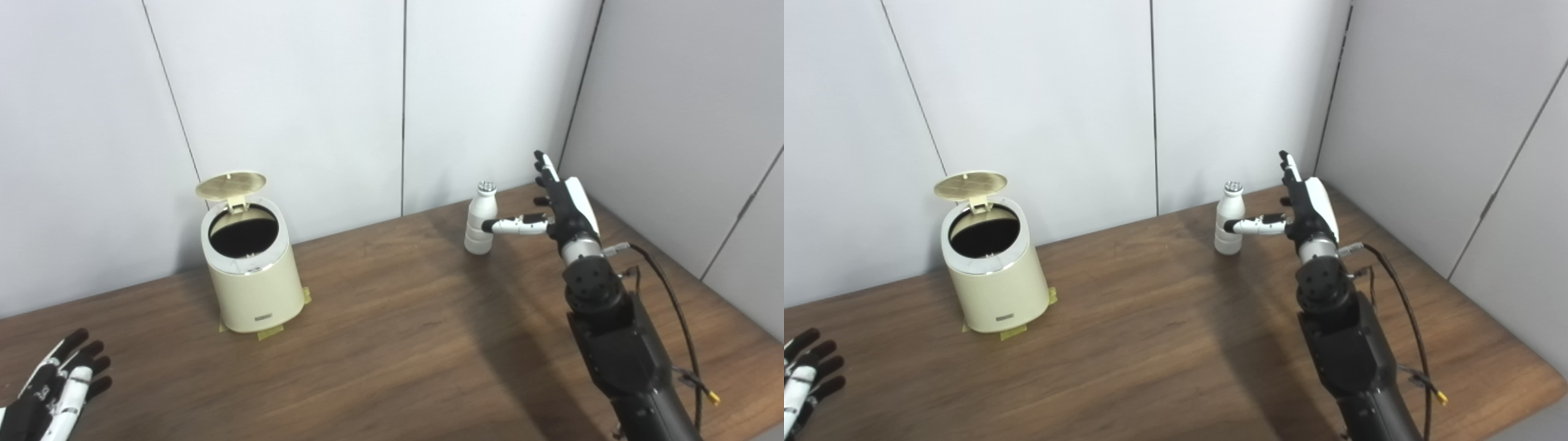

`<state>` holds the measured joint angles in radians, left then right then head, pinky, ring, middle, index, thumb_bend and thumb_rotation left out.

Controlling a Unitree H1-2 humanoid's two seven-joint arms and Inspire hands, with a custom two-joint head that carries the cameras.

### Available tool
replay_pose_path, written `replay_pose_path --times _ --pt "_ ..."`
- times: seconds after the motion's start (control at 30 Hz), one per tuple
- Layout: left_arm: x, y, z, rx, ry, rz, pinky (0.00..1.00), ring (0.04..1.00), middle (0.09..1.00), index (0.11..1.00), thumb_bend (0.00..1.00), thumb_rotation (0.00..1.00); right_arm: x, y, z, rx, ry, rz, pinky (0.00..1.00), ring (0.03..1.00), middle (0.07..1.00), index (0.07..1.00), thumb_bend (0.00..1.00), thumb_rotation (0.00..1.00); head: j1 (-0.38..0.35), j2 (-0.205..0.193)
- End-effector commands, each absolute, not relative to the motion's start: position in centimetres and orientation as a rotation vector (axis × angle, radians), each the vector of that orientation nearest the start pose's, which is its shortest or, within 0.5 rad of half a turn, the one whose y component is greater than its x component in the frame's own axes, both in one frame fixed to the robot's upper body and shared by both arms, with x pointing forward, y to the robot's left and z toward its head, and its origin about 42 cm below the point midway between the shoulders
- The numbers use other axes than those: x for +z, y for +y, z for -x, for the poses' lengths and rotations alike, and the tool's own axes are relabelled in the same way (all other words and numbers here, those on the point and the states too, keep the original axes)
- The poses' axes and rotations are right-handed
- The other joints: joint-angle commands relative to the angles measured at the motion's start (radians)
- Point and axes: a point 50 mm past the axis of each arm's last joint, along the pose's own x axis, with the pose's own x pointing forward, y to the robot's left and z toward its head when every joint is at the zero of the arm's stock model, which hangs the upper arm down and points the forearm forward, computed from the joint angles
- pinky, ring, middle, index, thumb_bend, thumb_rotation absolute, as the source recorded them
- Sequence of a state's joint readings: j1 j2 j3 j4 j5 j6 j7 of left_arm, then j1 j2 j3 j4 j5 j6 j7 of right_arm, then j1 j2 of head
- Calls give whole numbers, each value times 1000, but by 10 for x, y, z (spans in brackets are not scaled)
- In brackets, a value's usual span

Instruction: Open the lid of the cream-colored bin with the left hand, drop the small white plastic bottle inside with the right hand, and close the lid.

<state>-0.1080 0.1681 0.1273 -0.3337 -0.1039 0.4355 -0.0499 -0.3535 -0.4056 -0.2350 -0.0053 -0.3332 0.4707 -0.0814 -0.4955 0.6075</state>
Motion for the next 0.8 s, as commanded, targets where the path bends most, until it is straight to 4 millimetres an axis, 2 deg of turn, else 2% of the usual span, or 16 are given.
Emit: replay_pose_path --times 0.0,0.23,0.4,0.53,0.67,0.77 --pt "216 276 -308 12 -82 -75 825 839 855 918 252 457 269 -405 -386 -537 -6 637 835 941 965 976 947 149 -1 1" --pt "221 276 -305 12 -87 -91 797 818 837 901 258 468 277 -409 -406 -524 17 608 800 940 982 963 999 75 6 10" --pt "225 275 -303 15 -94 -101 816 830 851 909 245 455 277 -408 -418 -521 48 639 745 901 963 975 996 78 7 14" --pt "226 276 -303 12 -97 -111 830 839 858 917 239 463 274 -407 -423 -527 64 629 748 903 958 975 993 62 5 19" --pt "229 277 -302 15 -104 -171 795 828 853 917 237 485 271 -408 -426 -533 79 633 739 897 951 964 978 47 3 21" --pt "231 278 -302 21 -111 -187 782 824 849 918 222 450 268 -409 -429 -534 93 638 717 881 945 959 961 42 4 23"
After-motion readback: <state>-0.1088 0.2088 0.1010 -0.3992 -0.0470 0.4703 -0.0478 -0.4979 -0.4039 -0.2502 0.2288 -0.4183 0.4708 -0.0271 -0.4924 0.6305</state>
